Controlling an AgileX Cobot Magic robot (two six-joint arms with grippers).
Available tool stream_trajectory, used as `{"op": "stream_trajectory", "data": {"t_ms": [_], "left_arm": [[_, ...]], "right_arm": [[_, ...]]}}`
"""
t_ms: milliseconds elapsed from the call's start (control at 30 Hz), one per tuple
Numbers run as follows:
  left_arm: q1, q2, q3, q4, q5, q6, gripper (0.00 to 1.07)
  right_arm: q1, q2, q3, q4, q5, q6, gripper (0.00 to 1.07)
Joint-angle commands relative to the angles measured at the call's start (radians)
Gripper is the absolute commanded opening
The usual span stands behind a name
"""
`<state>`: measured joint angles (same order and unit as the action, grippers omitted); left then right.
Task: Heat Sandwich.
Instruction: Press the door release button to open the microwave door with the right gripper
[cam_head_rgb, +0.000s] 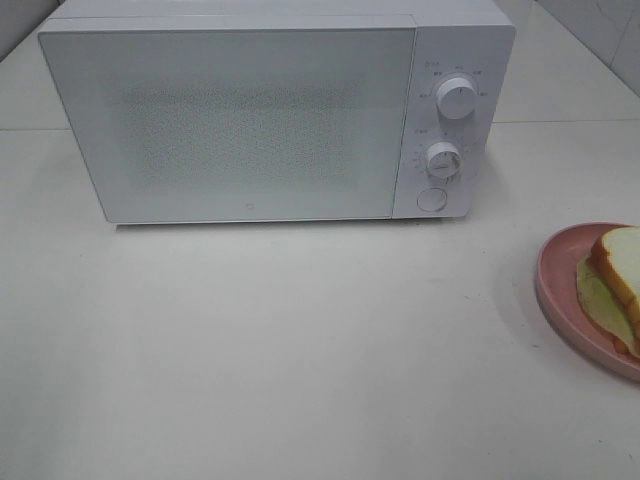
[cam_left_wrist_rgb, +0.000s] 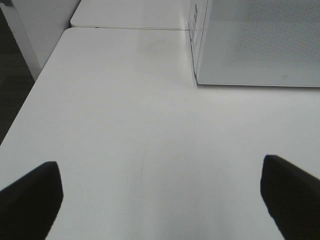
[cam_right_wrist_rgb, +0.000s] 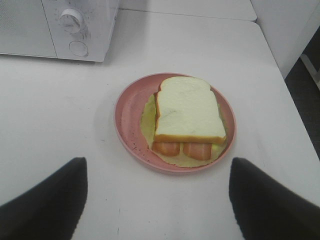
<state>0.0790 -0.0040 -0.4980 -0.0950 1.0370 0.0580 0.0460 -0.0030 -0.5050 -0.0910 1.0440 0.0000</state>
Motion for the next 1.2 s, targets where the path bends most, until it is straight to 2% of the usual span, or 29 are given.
{"op": "stream_trajectory", "data": {"t_ms": [33, 433, 1200], "left_arm": [[0.001, -0.029, 0.002, 0.001, -0.001, 0.0, 1.03], [0.001, -0.029, 0.002, 0.001, -0.001, 0.0, 1.03], [0.001, -0.029, 0.002, 0.001, -0.001, 0.0, 1.03]], "right_arm": [[-0.006, -0.026, 0.001, -0.002, -0.008, 0.0, 0.76], [-0.006, 0.06, -0.035, 0.023, -0.078, 0.008, 0.76], [-0.006, 0.44, -0.035, 0.024, -0.412, 0.008, 0.76]]}}
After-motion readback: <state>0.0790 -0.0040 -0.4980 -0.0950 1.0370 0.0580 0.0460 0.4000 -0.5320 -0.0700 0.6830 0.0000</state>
